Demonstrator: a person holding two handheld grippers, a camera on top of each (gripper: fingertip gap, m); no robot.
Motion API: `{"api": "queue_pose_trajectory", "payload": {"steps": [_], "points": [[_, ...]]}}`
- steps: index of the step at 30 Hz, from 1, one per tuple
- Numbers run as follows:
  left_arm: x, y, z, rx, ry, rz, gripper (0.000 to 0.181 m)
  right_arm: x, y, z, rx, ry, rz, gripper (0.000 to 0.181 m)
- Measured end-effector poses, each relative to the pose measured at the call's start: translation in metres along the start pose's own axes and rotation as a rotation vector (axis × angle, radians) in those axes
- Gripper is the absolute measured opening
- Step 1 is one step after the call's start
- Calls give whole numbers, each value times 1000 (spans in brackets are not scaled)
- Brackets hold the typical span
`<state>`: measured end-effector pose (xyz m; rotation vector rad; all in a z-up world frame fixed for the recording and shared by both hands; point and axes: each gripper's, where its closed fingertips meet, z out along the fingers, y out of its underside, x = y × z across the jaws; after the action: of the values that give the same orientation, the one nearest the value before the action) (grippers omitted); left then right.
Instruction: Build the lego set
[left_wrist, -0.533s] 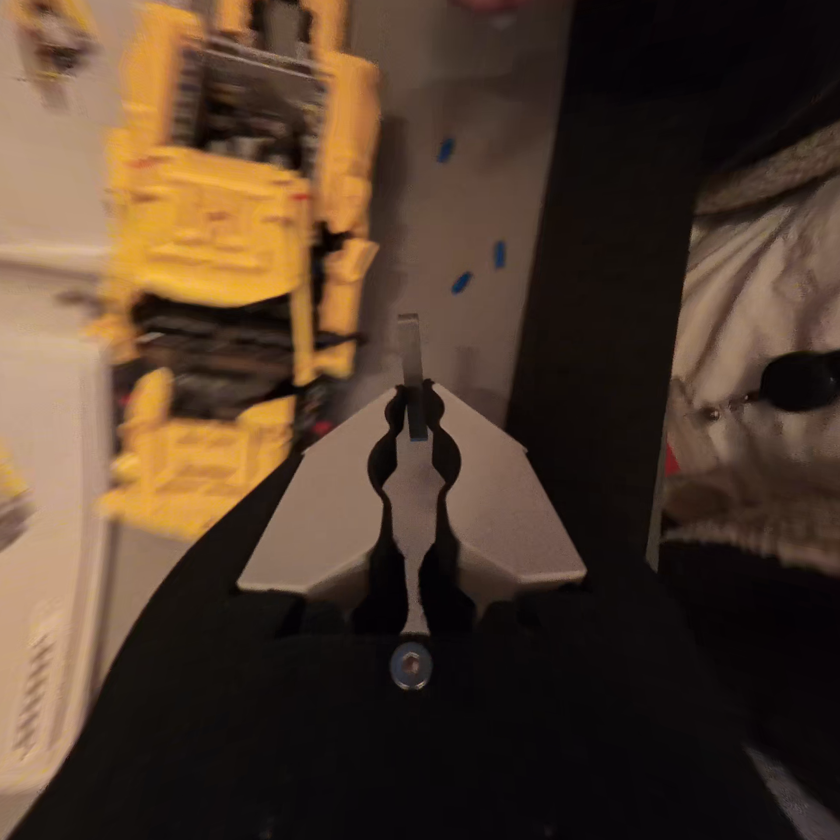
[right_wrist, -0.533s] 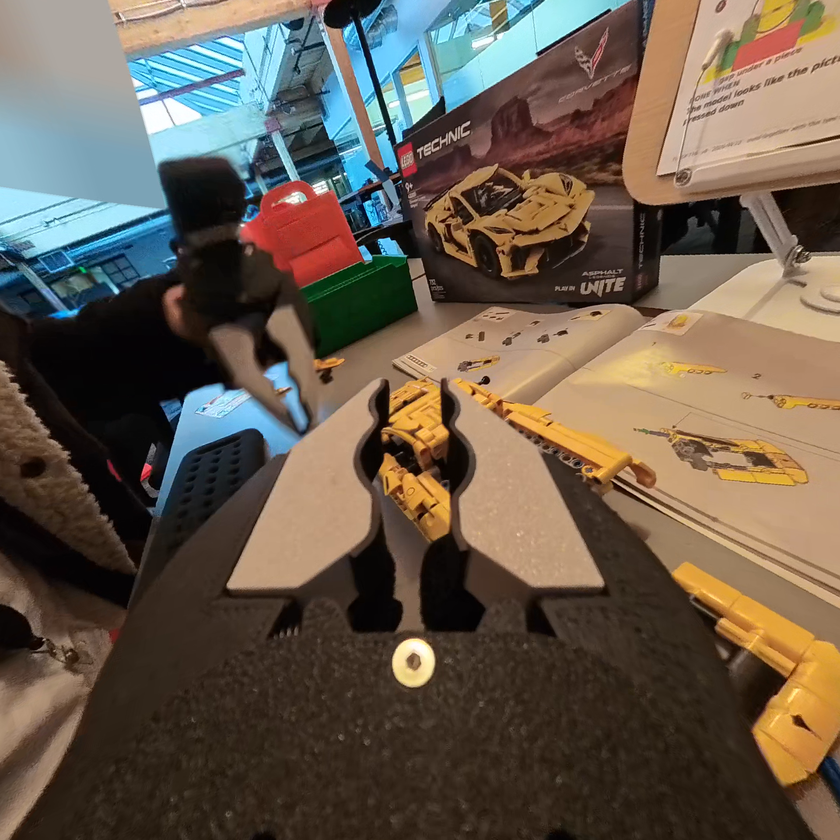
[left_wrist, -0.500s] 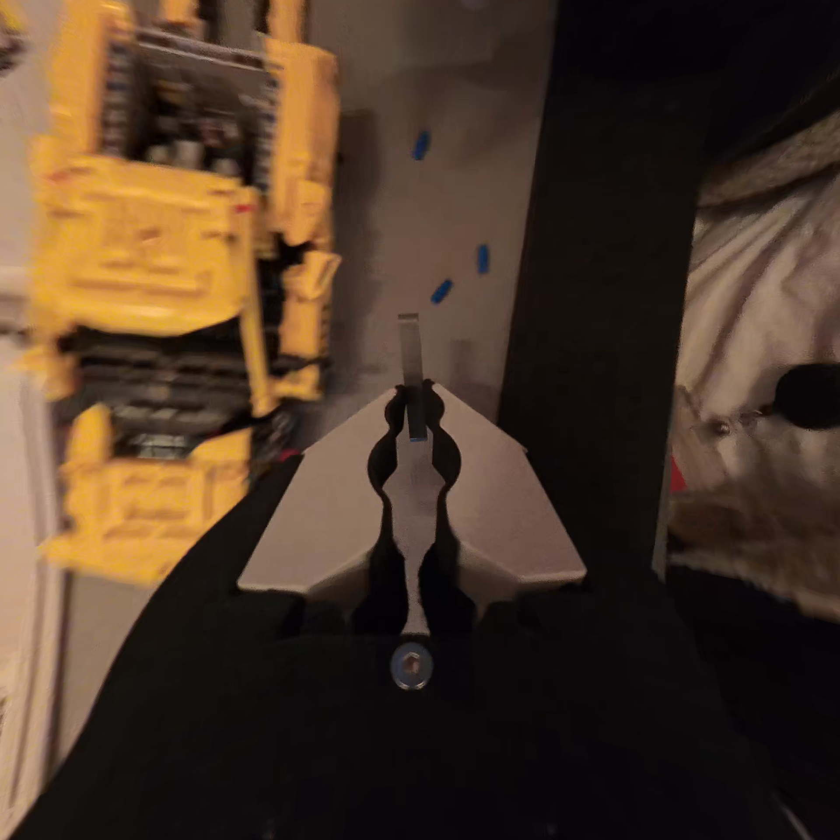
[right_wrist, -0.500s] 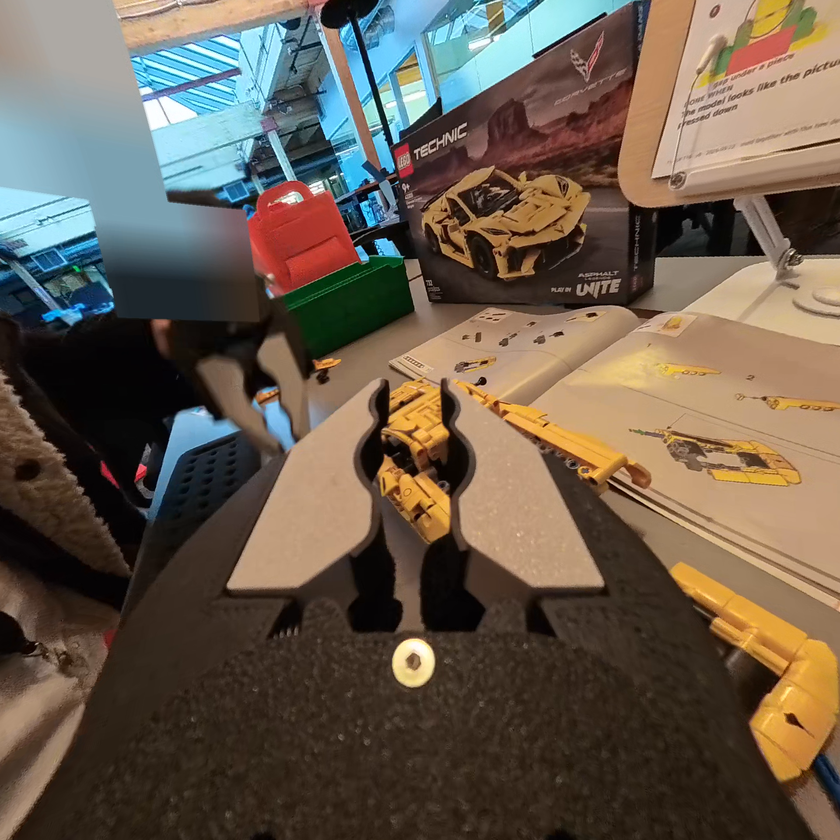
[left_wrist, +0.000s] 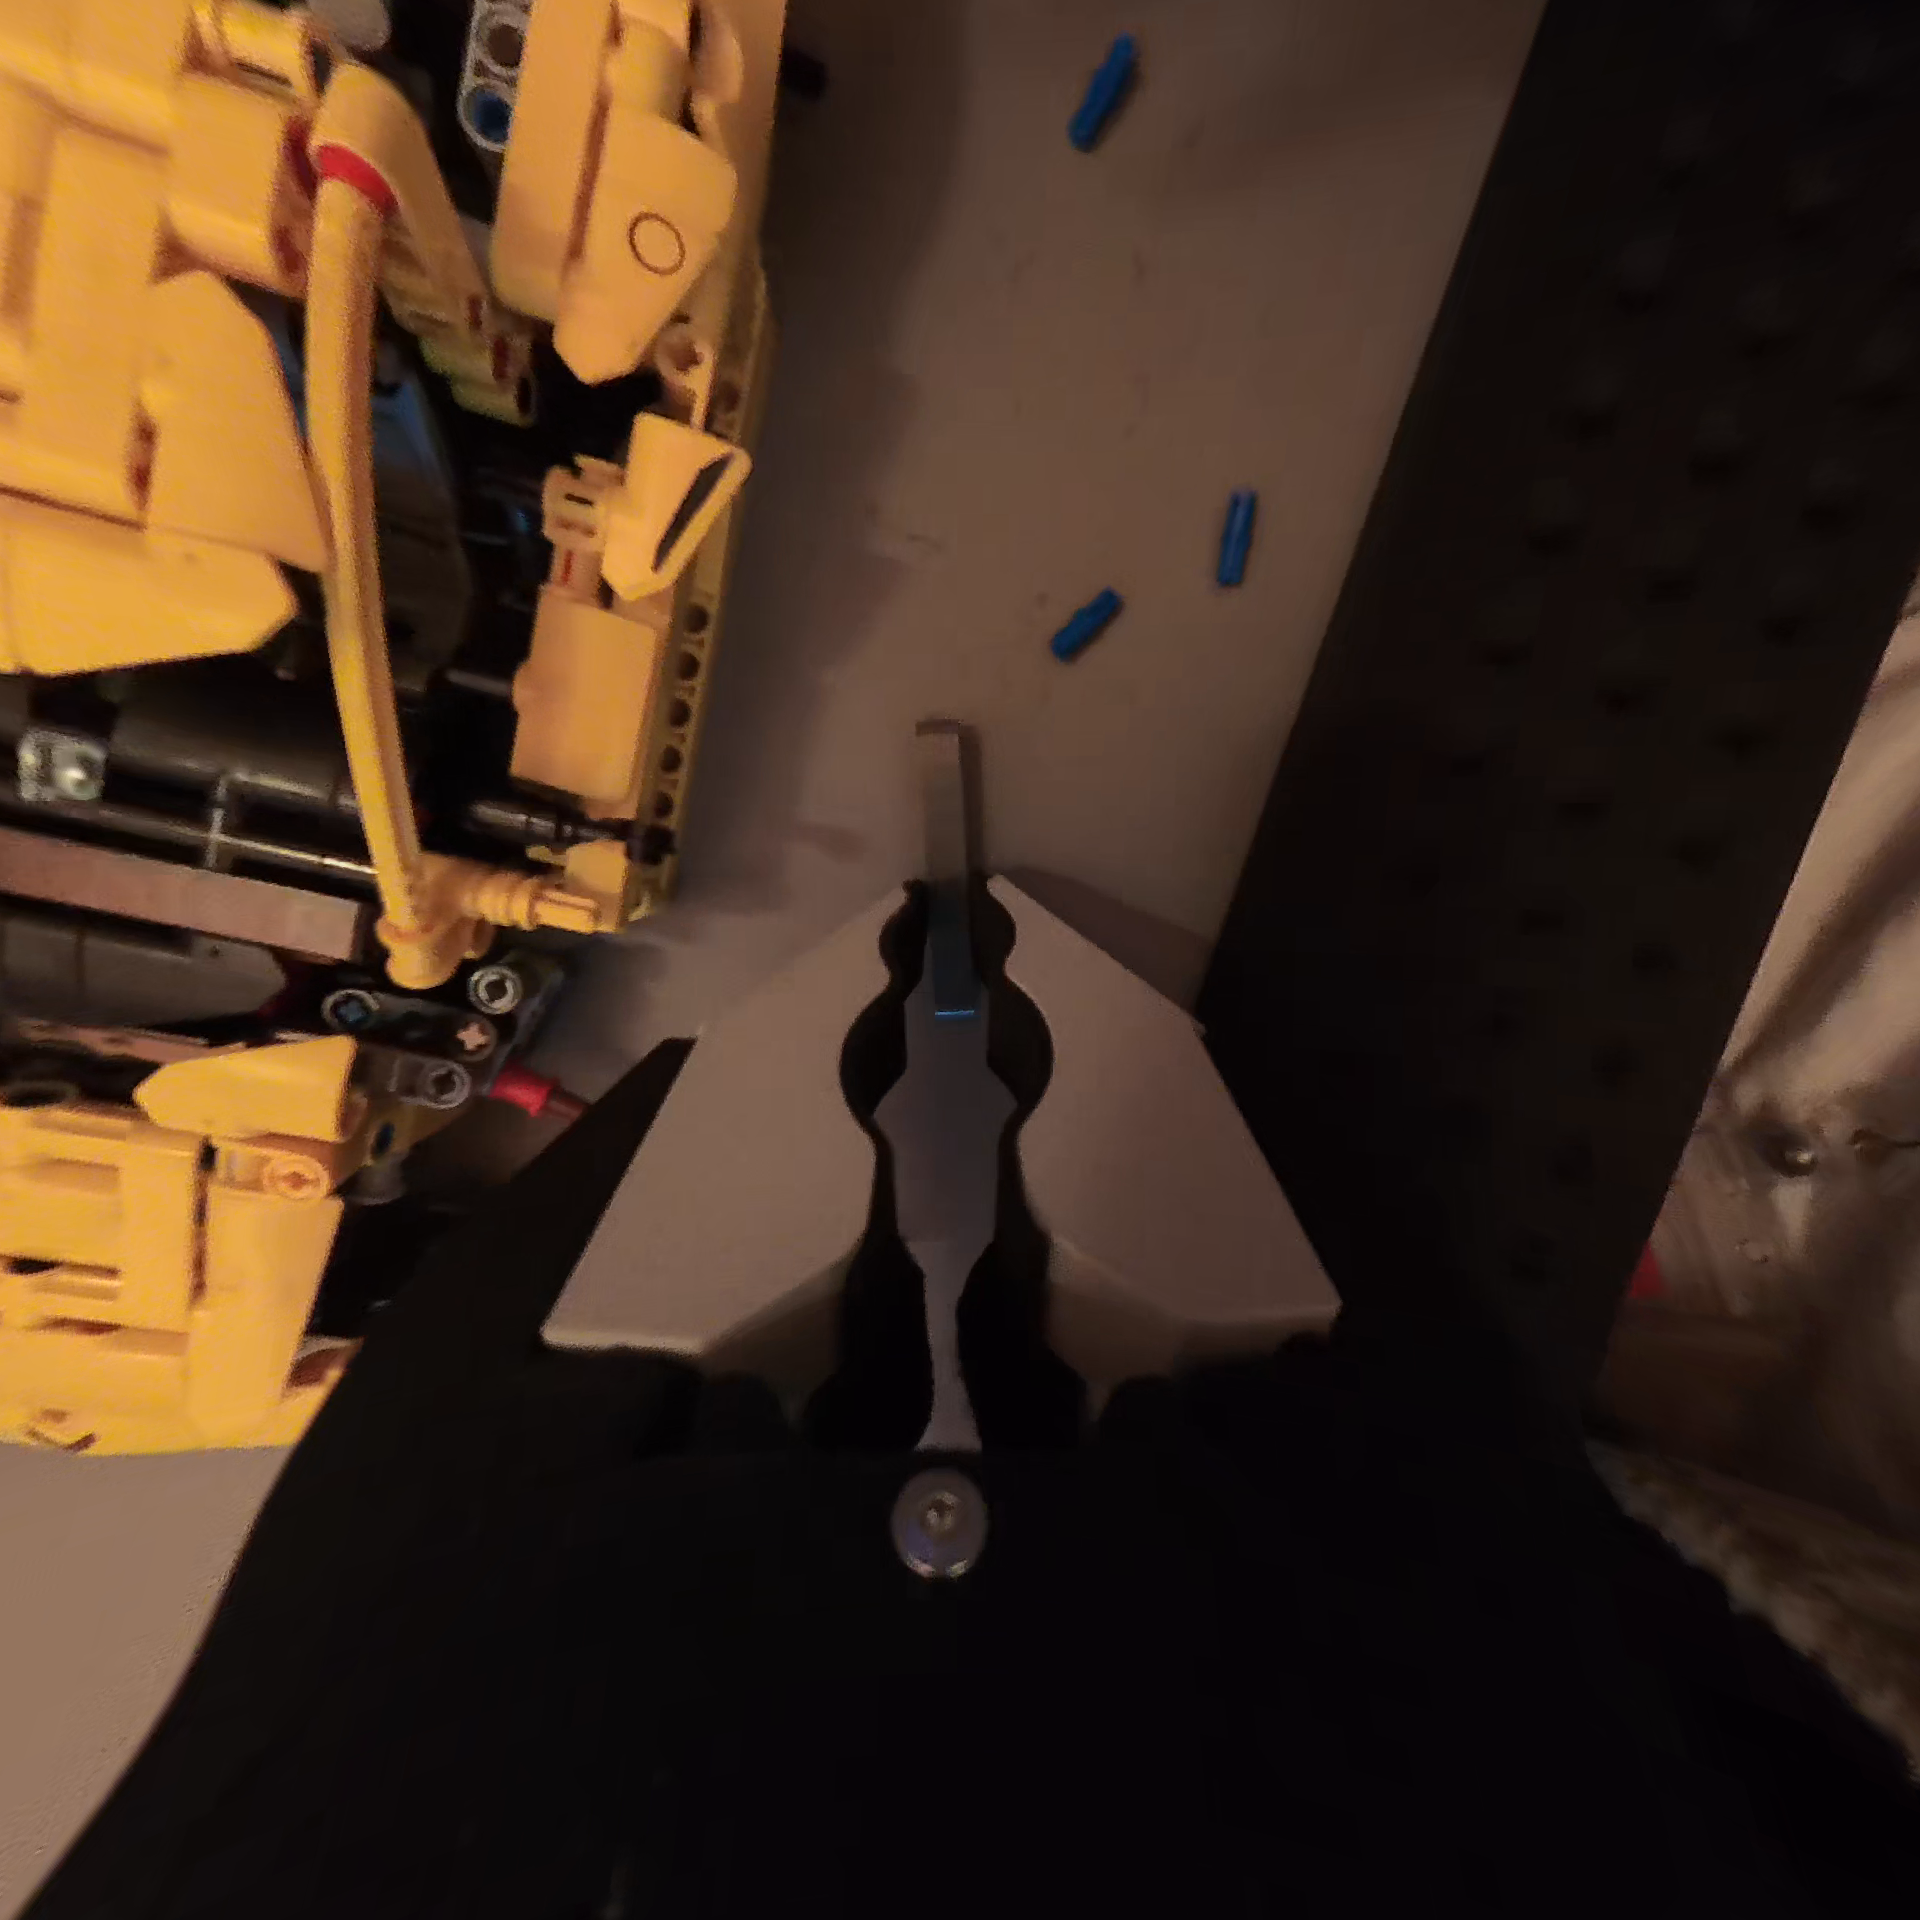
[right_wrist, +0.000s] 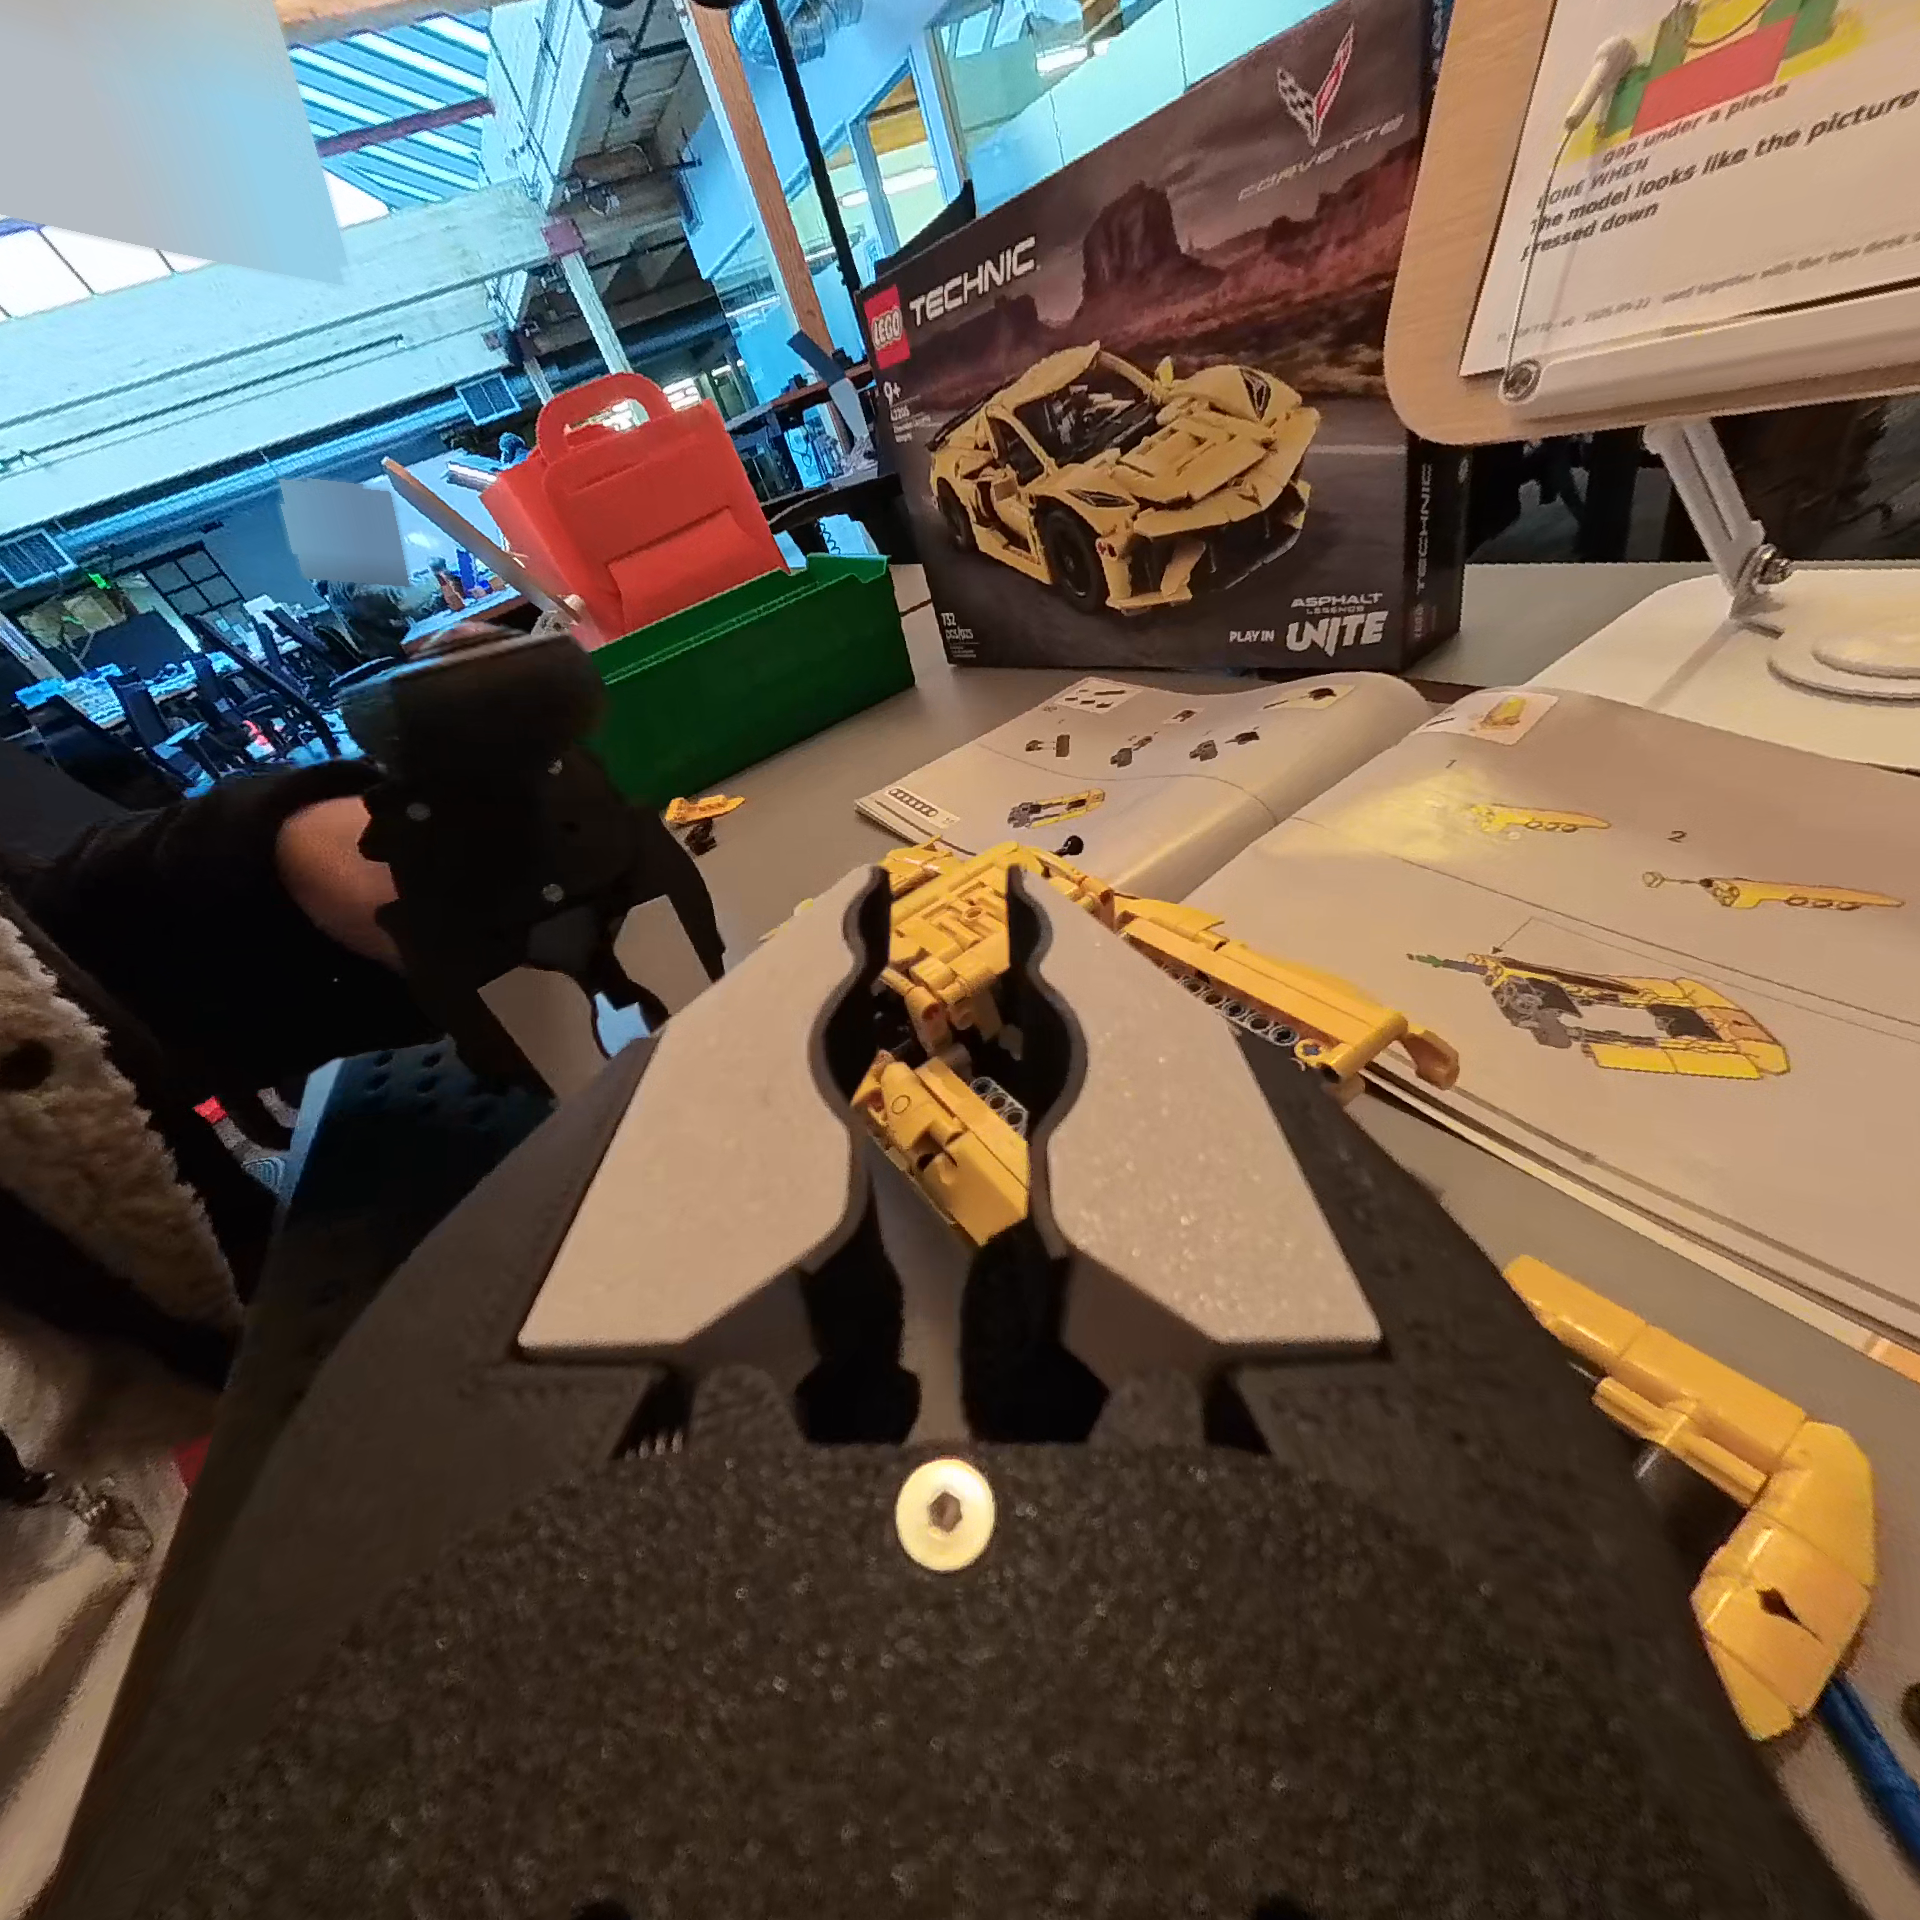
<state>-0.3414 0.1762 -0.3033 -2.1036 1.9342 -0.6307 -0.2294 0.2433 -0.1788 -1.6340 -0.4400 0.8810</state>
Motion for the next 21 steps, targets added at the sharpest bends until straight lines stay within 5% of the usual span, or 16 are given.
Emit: {"api": "queue_pose_trajectory", "payload": {"steps": [6, 9, 14, 17, 21], "points": [[5, -12, 5, 118, 9, -80, 9, 7, 5, 2, -15, 5, 29, 21], [3, -16, -4, 224, 50, -161, 31, 12, 6, 1, -11, 10, 56, 21], [-52, -11, -93, 647, -44, -361, 31, 22, 3, -6, 20, 40, 98, 21], [-103, 46, -162, 803, -327, -462, 31, 22, 0, -7, 42, 30, 86, 27], [-138, 175, -226, 650, -779, -497, 31, 26, -2, -8, 54, 41, 87, 28]]}}
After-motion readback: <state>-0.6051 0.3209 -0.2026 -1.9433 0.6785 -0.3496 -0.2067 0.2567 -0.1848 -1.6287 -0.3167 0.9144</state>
